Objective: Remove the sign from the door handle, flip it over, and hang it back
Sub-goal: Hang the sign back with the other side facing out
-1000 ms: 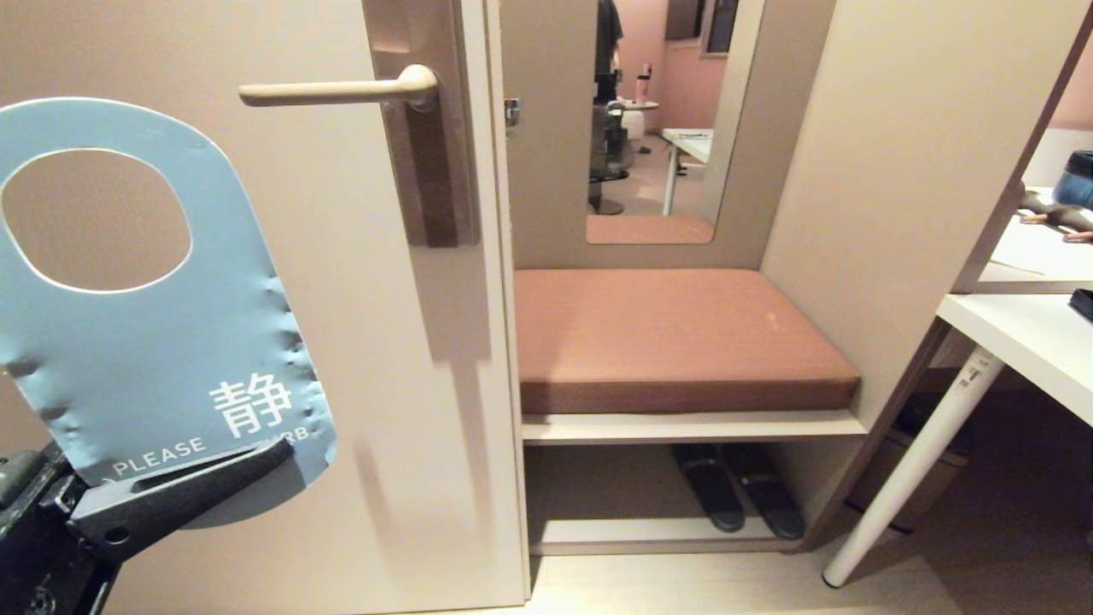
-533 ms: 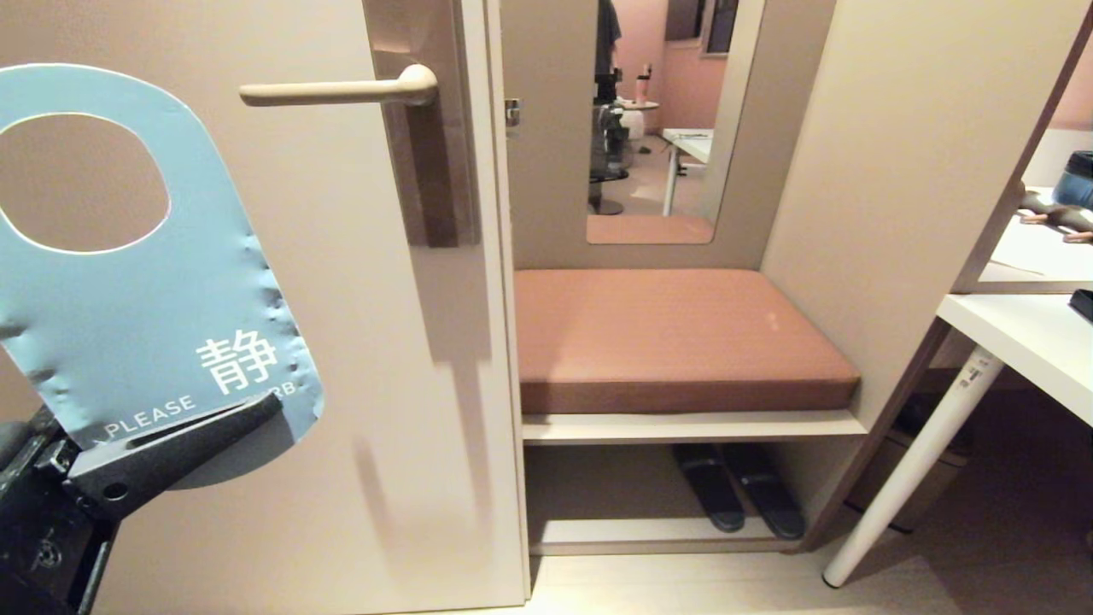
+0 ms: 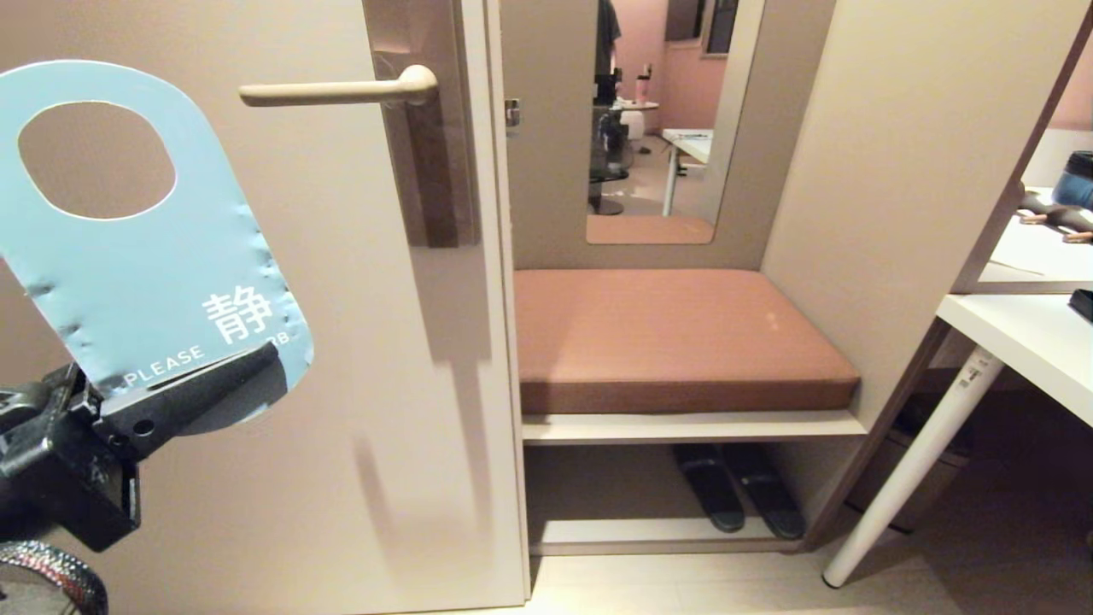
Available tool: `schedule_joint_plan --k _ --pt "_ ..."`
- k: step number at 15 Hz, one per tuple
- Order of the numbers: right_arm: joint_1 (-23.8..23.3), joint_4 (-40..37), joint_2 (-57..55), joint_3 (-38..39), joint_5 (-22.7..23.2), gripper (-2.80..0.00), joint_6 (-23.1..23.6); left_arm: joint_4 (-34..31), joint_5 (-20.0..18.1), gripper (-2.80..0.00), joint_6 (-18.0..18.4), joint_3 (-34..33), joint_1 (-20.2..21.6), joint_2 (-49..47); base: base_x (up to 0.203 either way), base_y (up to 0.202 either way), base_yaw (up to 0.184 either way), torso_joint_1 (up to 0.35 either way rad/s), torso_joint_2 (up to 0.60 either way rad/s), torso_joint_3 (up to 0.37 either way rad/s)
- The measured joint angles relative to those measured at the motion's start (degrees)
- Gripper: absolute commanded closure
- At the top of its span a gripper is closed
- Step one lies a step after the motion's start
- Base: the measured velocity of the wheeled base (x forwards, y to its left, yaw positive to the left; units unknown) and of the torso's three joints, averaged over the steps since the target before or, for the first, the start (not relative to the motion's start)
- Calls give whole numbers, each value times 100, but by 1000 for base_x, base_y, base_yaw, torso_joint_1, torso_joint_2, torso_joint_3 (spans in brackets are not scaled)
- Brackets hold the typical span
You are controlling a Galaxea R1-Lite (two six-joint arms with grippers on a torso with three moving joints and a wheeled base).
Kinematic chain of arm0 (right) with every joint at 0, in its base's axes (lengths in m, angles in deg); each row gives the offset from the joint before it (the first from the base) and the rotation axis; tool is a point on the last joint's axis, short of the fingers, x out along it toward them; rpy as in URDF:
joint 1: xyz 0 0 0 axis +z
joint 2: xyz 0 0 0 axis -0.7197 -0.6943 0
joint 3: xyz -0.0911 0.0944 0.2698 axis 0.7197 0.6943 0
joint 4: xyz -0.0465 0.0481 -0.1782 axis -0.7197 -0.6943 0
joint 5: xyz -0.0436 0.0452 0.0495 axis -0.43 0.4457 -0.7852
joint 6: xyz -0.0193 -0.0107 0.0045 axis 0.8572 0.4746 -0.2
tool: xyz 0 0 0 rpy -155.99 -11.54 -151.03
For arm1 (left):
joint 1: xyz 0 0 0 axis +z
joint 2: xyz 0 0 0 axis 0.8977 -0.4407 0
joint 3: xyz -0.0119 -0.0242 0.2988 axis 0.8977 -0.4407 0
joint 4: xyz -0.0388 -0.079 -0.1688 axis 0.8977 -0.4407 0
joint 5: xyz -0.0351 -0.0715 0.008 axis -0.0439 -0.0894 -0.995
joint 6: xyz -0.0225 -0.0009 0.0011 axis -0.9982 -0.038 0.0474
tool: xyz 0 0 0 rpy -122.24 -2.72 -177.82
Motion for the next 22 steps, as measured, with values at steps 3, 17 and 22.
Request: schedule_joint_plan --k 3,17,22 --pt "0 -2 61 0 -2 0 -2 1 472 0 308 108 56 -208 0 0 0 0 0 0" --pt "0 -2 69 0 -7 0 0 -298 637 0 1043 1270 1550 -1384 0 0 0 0 0 0" --pt "0 0 69 0 -7 0 -2 -319 641 0 1202 1731 1555 -1822 0 0 0 0 0 0"
